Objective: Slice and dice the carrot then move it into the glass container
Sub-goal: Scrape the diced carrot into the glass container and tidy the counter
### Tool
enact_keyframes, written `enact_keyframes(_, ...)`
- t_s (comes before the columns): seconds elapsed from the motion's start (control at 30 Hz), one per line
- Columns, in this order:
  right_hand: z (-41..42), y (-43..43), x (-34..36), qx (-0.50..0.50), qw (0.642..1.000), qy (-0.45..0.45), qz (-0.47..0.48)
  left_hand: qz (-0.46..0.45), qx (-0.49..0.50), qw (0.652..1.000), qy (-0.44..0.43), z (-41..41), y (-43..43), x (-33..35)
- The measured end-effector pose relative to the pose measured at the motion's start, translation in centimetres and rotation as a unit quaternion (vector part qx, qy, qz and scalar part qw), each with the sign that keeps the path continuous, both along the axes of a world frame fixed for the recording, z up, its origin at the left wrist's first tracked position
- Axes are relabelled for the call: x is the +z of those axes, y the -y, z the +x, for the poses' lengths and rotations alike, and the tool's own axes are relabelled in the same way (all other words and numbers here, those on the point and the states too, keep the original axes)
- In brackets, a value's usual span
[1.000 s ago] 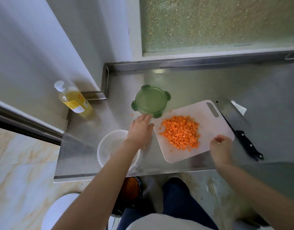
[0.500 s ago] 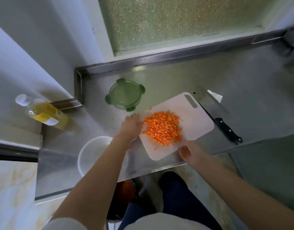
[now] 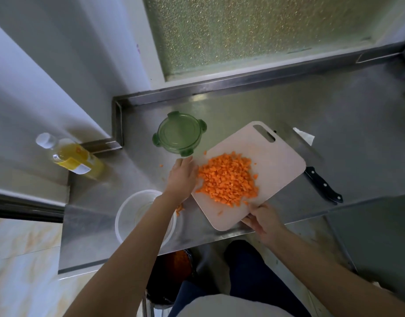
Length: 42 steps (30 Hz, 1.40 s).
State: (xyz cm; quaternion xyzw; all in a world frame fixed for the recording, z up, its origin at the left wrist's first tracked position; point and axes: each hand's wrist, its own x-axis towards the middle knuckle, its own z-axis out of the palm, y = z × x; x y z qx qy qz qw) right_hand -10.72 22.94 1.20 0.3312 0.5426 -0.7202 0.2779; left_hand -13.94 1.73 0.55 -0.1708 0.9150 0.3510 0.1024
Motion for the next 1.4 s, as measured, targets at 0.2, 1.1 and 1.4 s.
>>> enact_keyframes(0.2,-0.7,1.7,3.3,0.068,0.995,-0.079,-0.006,0.010,-0.018,0.984,-0.175,0.1,1.0,4.0)
enact_keyframes(1.1,0.6,12.7,4.0,0.167,0.980,-0.105,-0.004,0.115,0.130,0.944,-0.280,13.1,7.5,1.1)
enact_keyframes(1.4,-0.4,12.6,3.7,0.171,0.978,-0.117,0.014,-0.002,0.089,0.967,-0.238,17.4,7.0,-0.1)
